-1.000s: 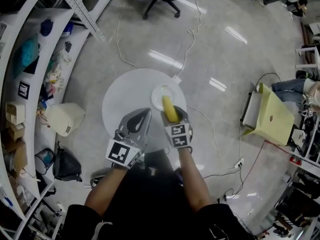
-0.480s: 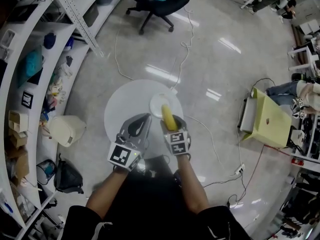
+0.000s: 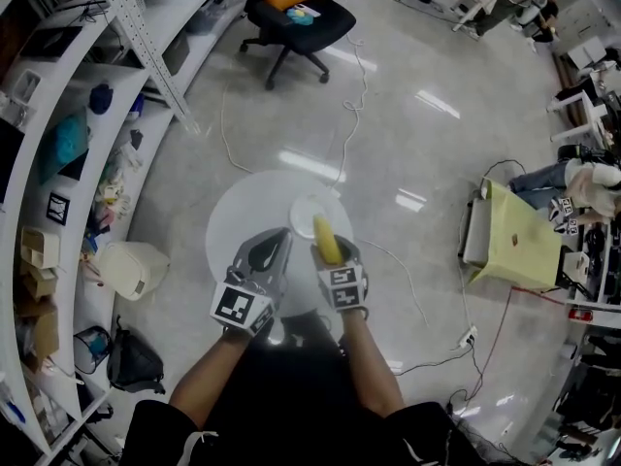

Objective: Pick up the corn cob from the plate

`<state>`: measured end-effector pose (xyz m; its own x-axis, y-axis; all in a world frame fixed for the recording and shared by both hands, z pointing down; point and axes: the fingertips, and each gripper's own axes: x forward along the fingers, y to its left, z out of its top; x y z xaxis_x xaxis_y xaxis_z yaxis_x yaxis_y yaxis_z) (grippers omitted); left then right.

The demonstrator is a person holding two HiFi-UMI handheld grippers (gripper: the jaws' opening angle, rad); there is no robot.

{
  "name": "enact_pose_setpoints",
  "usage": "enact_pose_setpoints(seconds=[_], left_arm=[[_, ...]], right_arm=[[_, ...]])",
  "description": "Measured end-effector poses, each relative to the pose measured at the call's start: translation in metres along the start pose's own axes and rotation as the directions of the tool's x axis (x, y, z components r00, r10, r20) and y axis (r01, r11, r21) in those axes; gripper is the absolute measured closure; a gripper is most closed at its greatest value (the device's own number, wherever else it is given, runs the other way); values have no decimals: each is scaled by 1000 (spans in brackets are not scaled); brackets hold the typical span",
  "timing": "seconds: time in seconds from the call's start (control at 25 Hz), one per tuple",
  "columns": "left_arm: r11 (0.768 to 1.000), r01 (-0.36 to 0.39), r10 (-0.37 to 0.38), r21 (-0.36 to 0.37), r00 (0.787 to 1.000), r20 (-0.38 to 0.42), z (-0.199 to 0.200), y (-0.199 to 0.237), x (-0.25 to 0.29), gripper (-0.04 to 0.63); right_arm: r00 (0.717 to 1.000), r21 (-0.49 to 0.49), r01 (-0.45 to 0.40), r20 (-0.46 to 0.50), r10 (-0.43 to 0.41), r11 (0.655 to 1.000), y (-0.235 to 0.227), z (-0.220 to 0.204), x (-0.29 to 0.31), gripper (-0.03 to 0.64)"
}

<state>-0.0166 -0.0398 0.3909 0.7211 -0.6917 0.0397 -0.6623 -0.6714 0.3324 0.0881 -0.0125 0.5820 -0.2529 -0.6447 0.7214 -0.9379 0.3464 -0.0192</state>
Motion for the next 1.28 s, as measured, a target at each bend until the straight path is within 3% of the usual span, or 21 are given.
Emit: enact_pose_setpoints(seconds=[0.92, 1.28], left_arm=[[998, 57, -58, 34, 997, 46, 28, -7, -52, 595], [998, 66, -67, 12, 997, 45, 37, -5, -68, 595]], right_arm=[[986, 74, 73, 143, -83, 995, 33, 39, -55, 368], [975, 123, 83, 193, -106, 989, 51, 55, -71, 368]])
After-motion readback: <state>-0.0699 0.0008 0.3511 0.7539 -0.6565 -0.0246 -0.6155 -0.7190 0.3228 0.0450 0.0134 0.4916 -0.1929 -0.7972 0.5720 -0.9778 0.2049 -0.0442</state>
